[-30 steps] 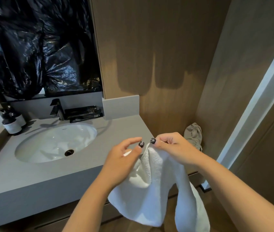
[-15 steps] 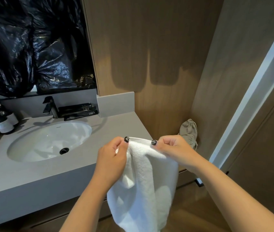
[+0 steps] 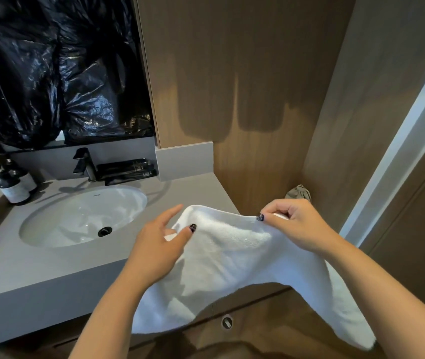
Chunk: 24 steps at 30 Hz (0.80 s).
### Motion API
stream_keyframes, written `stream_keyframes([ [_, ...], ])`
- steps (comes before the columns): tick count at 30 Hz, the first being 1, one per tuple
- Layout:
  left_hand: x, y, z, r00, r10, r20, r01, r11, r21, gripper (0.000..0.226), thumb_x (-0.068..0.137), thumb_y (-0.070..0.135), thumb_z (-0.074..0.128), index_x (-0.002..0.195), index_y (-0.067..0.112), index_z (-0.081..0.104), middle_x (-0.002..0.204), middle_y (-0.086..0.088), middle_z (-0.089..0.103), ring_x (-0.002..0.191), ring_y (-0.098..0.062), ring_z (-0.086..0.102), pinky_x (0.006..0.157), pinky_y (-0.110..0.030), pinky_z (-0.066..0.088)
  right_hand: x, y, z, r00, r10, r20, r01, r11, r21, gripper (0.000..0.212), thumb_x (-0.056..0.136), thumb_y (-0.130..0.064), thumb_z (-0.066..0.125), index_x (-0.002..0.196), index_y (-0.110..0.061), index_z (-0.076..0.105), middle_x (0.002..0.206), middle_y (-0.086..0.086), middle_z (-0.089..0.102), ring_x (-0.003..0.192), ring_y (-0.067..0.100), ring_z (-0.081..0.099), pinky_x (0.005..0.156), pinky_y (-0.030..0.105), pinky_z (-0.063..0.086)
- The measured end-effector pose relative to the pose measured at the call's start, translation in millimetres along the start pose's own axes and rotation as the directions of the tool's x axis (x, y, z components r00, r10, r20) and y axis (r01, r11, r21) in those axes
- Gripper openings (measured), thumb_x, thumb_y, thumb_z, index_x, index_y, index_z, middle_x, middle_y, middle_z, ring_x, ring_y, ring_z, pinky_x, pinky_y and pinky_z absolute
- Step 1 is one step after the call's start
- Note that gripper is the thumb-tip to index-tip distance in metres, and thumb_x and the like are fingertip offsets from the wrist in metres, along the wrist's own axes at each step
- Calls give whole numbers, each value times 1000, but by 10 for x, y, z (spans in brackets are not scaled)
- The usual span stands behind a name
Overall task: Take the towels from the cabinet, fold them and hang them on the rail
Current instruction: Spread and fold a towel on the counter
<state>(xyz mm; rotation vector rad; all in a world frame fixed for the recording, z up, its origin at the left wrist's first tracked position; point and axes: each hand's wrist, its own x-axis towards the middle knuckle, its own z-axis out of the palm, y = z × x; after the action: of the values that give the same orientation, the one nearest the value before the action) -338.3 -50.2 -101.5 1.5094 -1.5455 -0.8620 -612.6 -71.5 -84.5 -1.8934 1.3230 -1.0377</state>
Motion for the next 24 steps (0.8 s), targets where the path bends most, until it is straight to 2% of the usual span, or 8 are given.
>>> stream_keyframes([
  [2, -25, 49, 95, 993, 48, 107, -45, 998, -32, 49, 92, 30, 66, 130, 52, 45, 52, 6, 51, 51, -6, 48, 57, -15, 40, 44, -66, 69, 997, -47, 53, 48, 999, -19, 17, 88, -9, 70, 76, -21, 74, 77, -10, 72, 71, -2, 62, 68, 11, 45],
  [6, -39, 124, 291, 958, 176, 225, -166, 984, -61, 55, 95, 25, 62, 137, 51, 40, 51, 5, 35, 53, -10, 32, 55, -18, 34, 111, -188, 221, 983, -102, 150, 108, 994, -35, 7, 88, -12, 72, 84, -14, 77, 81, -4, 74, 77, 7, 66, 72, 23, 51],
  [8, -56, 152, 343, 932, 232, 278, -220, 973, -74, 41, 96, 24, 60, 130, 47, 54, 49, 12, 39, 51, -5, 34, 56, -17, 32, 117, -244, 268, 975, -119, 187, 125, 992, -17, 7, 88, -13, 71, 85, -12, 77, 81, -3, 75, 78, 12, 67, 73, 28, 51],
  [10, -71, 150, 371, 925, 248, 288, -237, 969, -73, 15, 96, 28, 60, 105, 37, 69, 55, 15, 50, 52, -3, 40, 58, -19, 34, 113, -276, 281, 970, -124, 210, 123, 992, 18, 9, 89, -11, 70, 83, -12, 77, 81, -2, 75, 79, 14, 68, 74, 29, 52],
  [12, -73, 120, 382, 935, 236, 266, -226, 972, -69, 17, 91, 40, 59, 84, 26, 65, 61, 10, 53, 57, -7, 42, 59, -24, 35, 97, -272, 280, 970, -119, 212, 115, 993, 29, 11, 89, -11, 71, 81, -15, 76, 79, -3, 74, 74, 8, 65, 69, 23, 50],
  [16, -64, 74, 378, 953, 231, 195, -232, 973, -19, 34, 86, 51, 56, 72, 20, 58, 59, 9, 51, 56, -7, 41, 53, -21, 32, 26, -157, 283, 978, -68, 199, 64, 998, 29, 14, 87, -21, 73, 77, -12, 74, 68, 5, 66, 62, 8, 48, 57, 21, 36],
  [20, -50, -4, 291, 977, 194, 93, -200, 978, 64, 32, 96, 30, 61, 65, 23, 55, 55, 11, 49, 53, -5, 41, 52, -19, 32, -68, -15, 192, 986, 10, 164, -15, 1000, 27, 20, 87, -19, 72, 72, -6, 70, 63, -5, 58, 58, 3, 44, 55, 15, 33],
  [24, 3, -123, 97, 990, 131, -60, -121, 980, 155, 32, 96, 25, 61, 64, 21, 56, 51, 13, 50, 52, -5, 45, 52, -17, 33, -128, 126, -36, 995, 67, 72, -68, 997, 23, 19, 86, -16, 73, 68, -15, 70, 62, -13, 61, 58, -2, 49, 56, 12, 36],
])
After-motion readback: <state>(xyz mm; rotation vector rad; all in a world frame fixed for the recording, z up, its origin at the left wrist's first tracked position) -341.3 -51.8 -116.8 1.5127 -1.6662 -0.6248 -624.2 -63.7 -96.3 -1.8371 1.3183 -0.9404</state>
